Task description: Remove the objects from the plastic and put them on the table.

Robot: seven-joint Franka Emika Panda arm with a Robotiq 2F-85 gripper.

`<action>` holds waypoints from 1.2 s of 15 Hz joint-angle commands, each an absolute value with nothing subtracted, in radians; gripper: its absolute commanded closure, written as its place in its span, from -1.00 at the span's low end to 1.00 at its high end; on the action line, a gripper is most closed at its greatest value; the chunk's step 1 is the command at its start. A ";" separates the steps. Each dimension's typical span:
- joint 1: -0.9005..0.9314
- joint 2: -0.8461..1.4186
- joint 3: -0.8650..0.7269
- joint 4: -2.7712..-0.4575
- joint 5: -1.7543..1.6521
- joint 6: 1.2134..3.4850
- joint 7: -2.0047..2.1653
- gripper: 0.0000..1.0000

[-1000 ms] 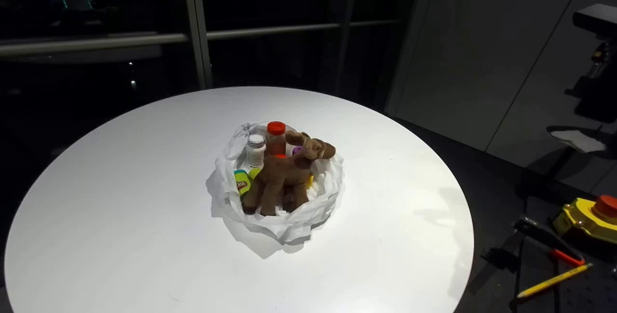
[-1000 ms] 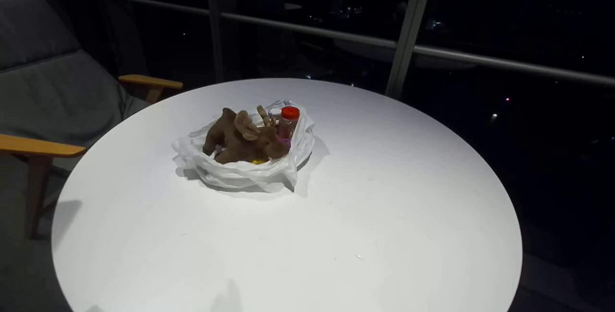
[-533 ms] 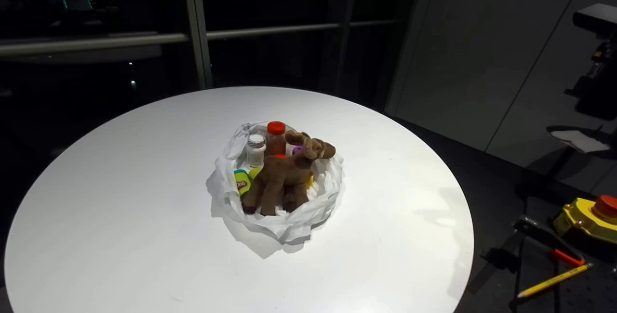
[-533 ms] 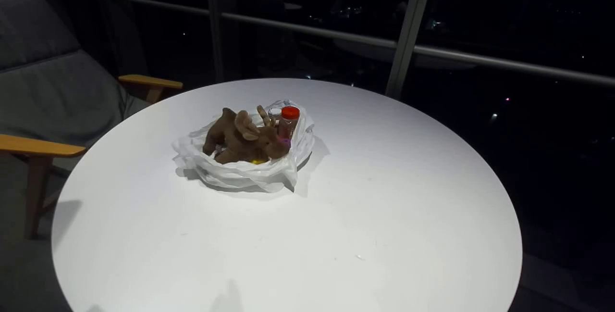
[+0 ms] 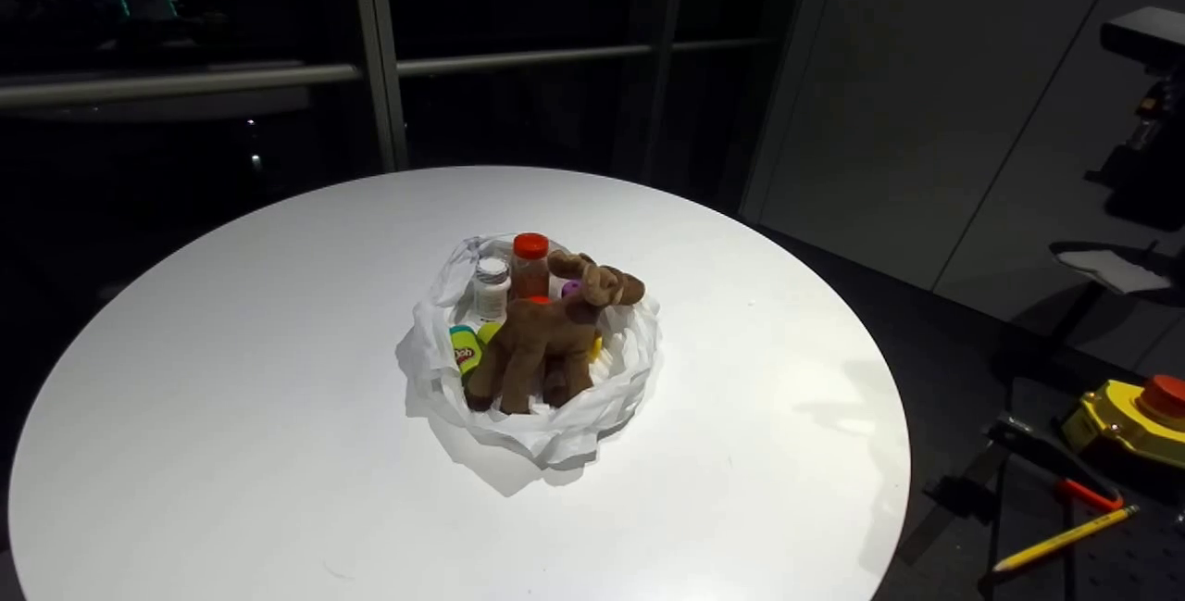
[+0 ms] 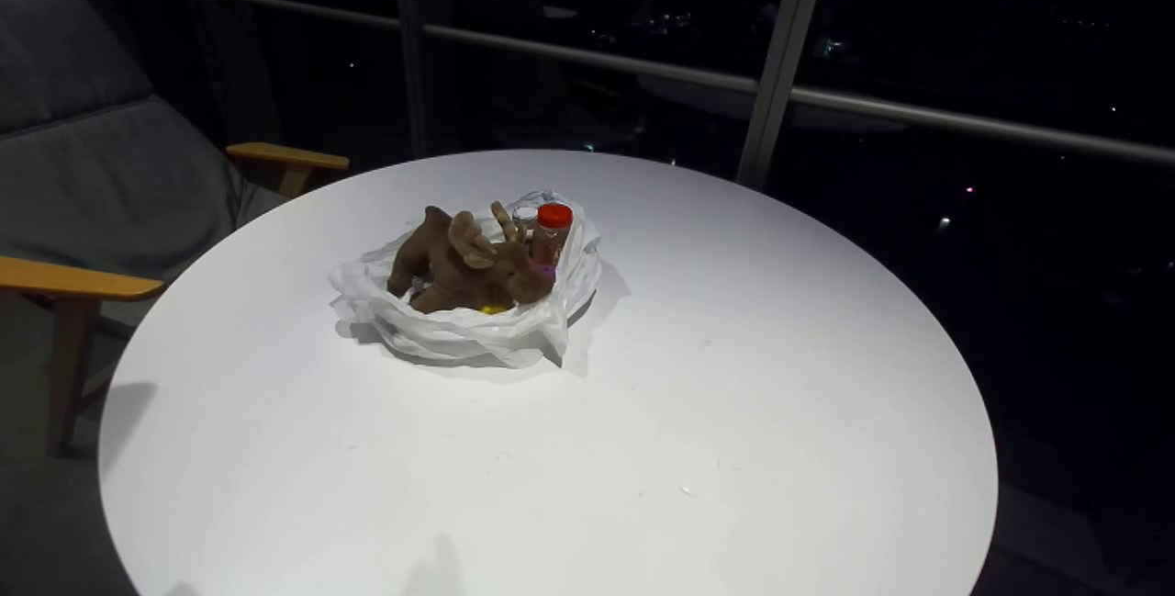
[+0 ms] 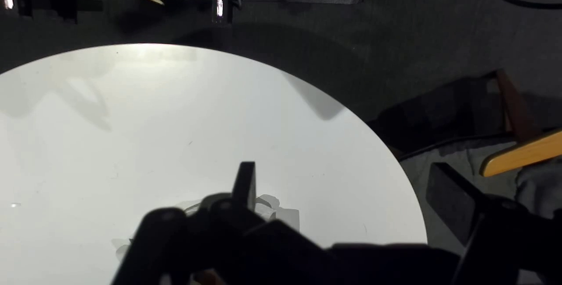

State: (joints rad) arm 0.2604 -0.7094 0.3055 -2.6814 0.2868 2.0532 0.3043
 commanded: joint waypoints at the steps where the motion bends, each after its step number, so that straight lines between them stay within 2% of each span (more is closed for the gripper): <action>1: 0.262 -0.709 0.303 -2.680 0.285 2.051 0.305 -1.00; 4: 0.262 -0.709 0.303 -2.680 0.285 2.051 0.305 -1.00; 6: 0.232 -0.633 0.312 -2.637 0.266 2.073 0.323 -1.00; 14: 0.037 -0.156 0.363 -2.432 0.185 2.351 0.525 -1.00; 18: 0.059 0.055 0.296 -2.312 -0.032 2.476 0.743 -1.00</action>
State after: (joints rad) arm 0.0513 -0.0988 0.3273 -2.4307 0.0982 2.4162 0.5897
